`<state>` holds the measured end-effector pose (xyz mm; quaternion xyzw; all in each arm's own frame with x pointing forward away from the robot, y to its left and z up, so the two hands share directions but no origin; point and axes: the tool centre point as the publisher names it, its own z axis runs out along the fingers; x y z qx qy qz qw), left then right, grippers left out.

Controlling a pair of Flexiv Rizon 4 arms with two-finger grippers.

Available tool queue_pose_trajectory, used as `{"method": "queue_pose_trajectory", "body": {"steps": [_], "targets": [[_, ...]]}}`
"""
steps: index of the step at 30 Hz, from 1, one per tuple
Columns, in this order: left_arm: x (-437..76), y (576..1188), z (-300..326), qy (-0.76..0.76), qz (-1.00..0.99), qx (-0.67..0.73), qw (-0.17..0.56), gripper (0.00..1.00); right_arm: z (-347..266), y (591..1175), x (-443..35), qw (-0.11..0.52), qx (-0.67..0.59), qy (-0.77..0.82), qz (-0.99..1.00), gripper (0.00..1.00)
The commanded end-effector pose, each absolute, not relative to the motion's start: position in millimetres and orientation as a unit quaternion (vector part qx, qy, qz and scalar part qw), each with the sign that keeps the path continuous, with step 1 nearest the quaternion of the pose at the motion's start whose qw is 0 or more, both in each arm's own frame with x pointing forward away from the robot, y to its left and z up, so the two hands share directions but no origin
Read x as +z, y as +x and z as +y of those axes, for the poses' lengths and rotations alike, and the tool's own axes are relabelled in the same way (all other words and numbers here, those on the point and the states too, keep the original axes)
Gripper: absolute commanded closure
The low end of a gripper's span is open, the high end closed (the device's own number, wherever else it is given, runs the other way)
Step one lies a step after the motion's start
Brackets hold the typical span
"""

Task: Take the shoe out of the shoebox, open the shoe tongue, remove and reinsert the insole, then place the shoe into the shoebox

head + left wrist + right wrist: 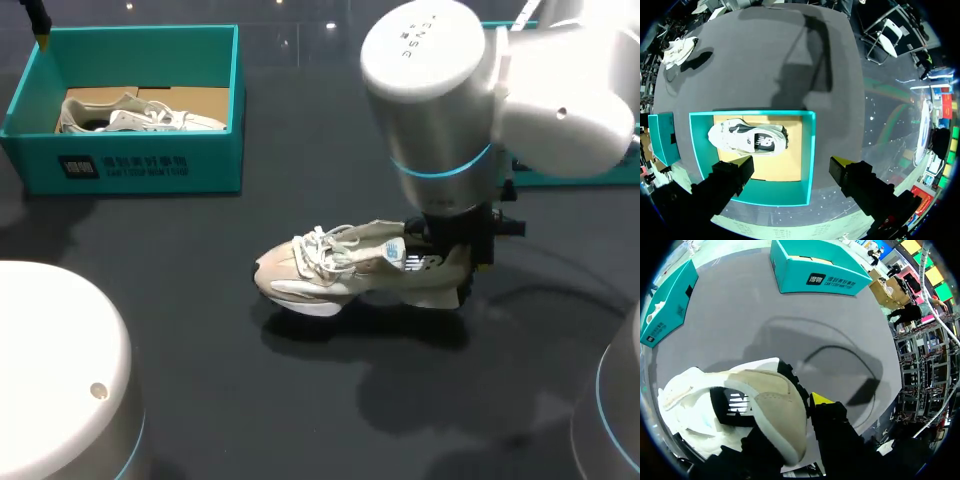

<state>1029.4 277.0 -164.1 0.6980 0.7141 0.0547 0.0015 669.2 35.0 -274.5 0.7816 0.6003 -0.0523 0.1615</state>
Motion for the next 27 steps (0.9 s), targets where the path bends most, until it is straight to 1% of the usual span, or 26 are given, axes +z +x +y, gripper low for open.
{"method": "queue_pose_trajectory", "body": {"steps": [1,5,15,27], "targets": [[-163.8,1028.7,277.3,0.698,0.714,0.056,0.001,0.0,57.2,665.4,-288.5,0.17,-0.054,0.782,0.598,1.0],[-163.8,1028.7,277.3,0.698,0.714,0.056,0.001,0.0,65.3,663.1,-307.2,0.153,-0.048,0.776,0.61,1.0],[-163.8,1028.7,277.3,0.698,0.714,0.056,0.001,0.0,75.4,663.7,-342.0,0.139,-0.061,0.784,0.602,1.0],[-163.8,1028.7,277.3,0.698,0.714,0.056,0.001,0.0,86.9,666.8,-359.1,0.149,-0.075,0.782,0.6,1.0]]}}
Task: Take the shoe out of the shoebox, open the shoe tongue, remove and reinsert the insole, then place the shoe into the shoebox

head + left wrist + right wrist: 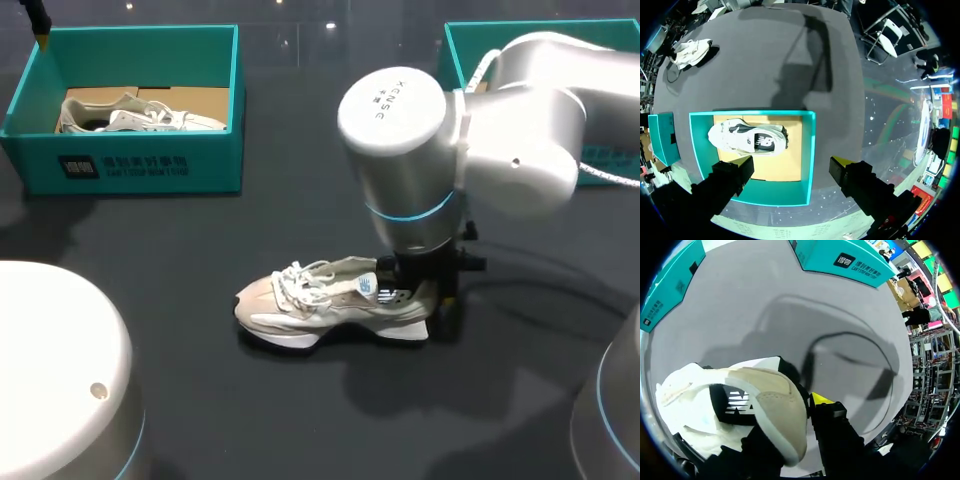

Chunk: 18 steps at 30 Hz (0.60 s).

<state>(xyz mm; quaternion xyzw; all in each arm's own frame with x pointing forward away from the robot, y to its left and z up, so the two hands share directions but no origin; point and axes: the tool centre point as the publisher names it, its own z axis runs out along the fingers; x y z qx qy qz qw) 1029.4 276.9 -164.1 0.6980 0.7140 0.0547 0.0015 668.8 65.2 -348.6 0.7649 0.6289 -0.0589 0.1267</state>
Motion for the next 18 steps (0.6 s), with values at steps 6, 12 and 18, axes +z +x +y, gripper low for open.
{"method": "queue_pose_trajectory", "body": {"steps": [6,12,18], "targets": [[-163.8,1028.7,277.3,0.698,0.714,0.056,0.001,0.0,89.0,662.9,-366.6,0.15,-0.08,0.784,0.597,1.0],[-163.8,1028.7,277.3,0.698,0.714,0.056,0.001,0.0,90.5,660.2,-376.0,0.148,-0.085,0.796,0.581,1.0],[-163.8,1028.7,277.3,0.698,0.714,0.056,0.001,0.0,93.0,661.4,-382.2,0.137,-0.087,0.808,0.567,1.0]]}}
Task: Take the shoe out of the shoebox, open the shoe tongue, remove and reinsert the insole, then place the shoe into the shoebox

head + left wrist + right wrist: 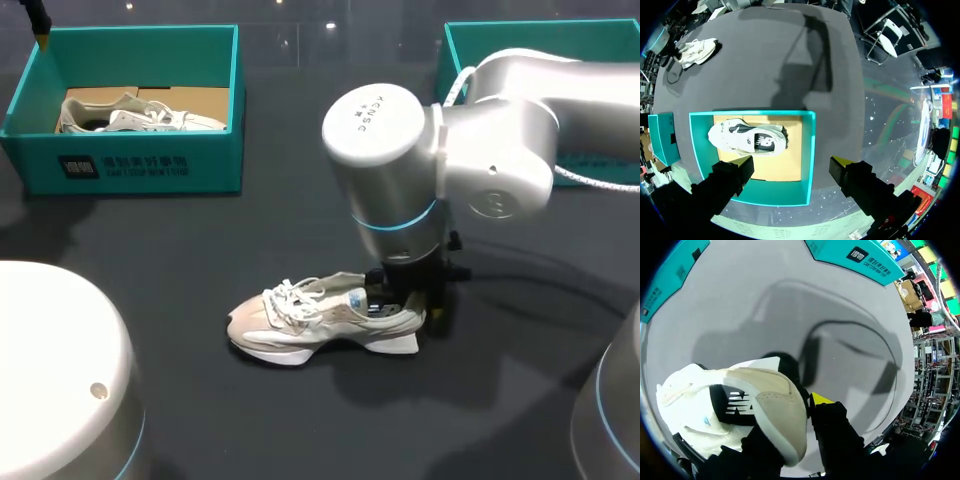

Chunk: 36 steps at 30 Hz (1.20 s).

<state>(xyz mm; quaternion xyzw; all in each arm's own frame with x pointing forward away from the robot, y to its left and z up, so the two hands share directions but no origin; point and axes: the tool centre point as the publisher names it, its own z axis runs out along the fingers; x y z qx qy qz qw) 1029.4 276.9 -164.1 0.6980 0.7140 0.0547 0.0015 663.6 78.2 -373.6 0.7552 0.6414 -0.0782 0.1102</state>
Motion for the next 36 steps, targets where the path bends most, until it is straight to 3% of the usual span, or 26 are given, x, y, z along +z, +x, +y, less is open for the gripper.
{"method": "queue_pose_trajectory", "body": {"steps": [1,8,9,11,13,16,18,25,36], "targets": [[-163.8,1028.7,277.3,0.698,0.714,0.056,0.001,0.0,93.5,661.6,-382.5,0.137,-0.087,0.808,0.566,1.0],[-163.8,1028.7,277.3,0.698,0.714,0.056,0.001,0.0,94.7,665.0,-386.4,0.132,-0.087,0.81,0.564,1.0],[-163.8,1028.7,277.3,0.698,0.714,0.056,0.001,0.0,94.3,665.3,-387.0,0.131,-0.088,0.811,0.563,0.92],[-163.8,1028.7,277.3,0.698,0.714,0.056,0.001,0.0,93.6,665.8,-387.6,0.13,-0.09,0.812,0.562,0.66],[-163.8,1028.7,277.3,0.698,0.714,0.056,0.001,0.0,93.2,666.1,-387.7,0.128,-0.09,0.813,0.56,0.56],[-163.8,1028.7,277.3,0.698,0.714,0.056,0.001,0.0,92.6,666.7,-384.3,0.127,-0.088,0.814,0.56,0.11],[-163.8,1028.7,277.3,0.698,0.714,0.056,0.001,0.0,92.1,666.7,-380.5,0.126,-0.086,0.815,0.56,0.0],[-163.8,1028.7,277.3,0.698,0.714,0.056,0.001,0.0,90.9,661.7,-338.7,0.096,-0.044,0.809,0.578,0.0],[-163.8,1028.7,277.3,0.698,0.714,0.056,0.001,0.0,76.3,662.0,-262.6,-0.006,0.041,0.718,0.695,0.0]]}}
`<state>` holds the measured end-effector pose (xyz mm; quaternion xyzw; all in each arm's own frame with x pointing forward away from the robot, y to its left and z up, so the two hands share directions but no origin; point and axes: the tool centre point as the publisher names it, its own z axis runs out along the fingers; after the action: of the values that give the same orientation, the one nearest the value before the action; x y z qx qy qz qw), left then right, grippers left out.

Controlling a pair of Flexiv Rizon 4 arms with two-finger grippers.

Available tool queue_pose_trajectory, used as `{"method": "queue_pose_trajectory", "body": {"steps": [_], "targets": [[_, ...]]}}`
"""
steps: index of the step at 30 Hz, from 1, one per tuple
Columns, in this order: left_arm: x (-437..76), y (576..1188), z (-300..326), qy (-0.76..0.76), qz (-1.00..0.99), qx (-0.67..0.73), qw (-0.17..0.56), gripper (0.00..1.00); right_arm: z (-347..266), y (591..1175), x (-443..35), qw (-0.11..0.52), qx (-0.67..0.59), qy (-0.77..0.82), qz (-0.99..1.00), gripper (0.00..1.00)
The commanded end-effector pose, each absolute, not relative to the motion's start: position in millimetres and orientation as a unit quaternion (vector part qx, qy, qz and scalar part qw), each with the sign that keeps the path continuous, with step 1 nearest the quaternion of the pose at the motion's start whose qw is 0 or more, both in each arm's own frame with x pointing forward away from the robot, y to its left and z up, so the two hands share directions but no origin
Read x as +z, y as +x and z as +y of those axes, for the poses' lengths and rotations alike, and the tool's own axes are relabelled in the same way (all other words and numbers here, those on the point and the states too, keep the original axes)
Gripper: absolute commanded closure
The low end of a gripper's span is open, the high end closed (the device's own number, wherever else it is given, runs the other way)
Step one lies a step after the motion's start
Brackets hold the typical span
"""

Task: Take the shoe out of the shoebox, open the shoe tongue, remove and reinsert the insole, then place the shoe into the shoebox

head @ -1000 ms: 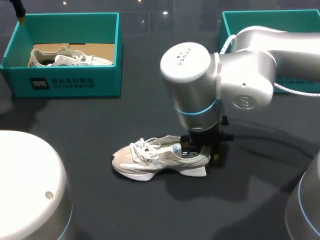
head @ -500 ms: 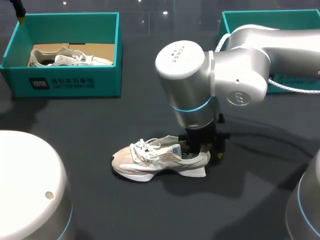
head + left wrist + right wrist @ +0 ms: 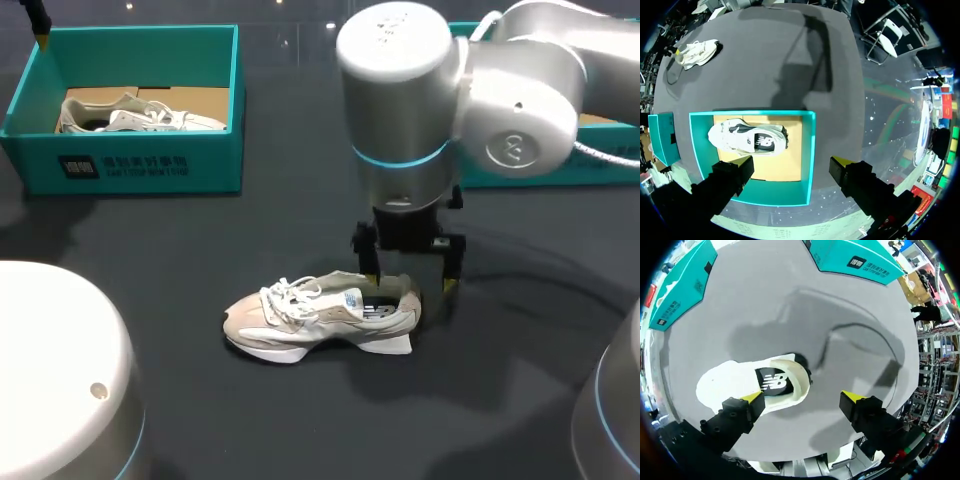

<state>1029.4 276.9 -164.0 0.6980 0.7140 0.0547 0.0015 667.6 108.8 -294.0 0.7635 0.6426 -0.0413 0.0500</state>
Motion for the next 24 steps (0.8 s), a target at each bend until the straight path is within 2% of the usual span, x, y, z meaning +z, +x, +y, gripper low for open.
{"method": "queue_pose_trajectory", "body": {"steps": [1,4,18,24], "targets": [[-163.8,1028.7,277.3,0.698,0.714,0.056,0.001,0.0,75.6,662.5,-259.9,-0.008,0.043,0.707,0.705,0.0],[-163.8,1028.7,277.3,0.698,0.714,0.056,0.001,0.0,71.9,664.9,-247.5,-0.06,0.114,0.608,0.784,0.0],[-163.8,1028.7,277.3,0.698,0.714,0.056,0.001,0.0,66.7,666.3,-246.8,-0.065,0.127,0.56,0.816,0.0],[-163.8,1028.7,277.3,0.698,0.714,0.056,0.001,0.0,33.5,666.9,-243.0,-0.109,0.268,0.407,0.866,0.0]]}}
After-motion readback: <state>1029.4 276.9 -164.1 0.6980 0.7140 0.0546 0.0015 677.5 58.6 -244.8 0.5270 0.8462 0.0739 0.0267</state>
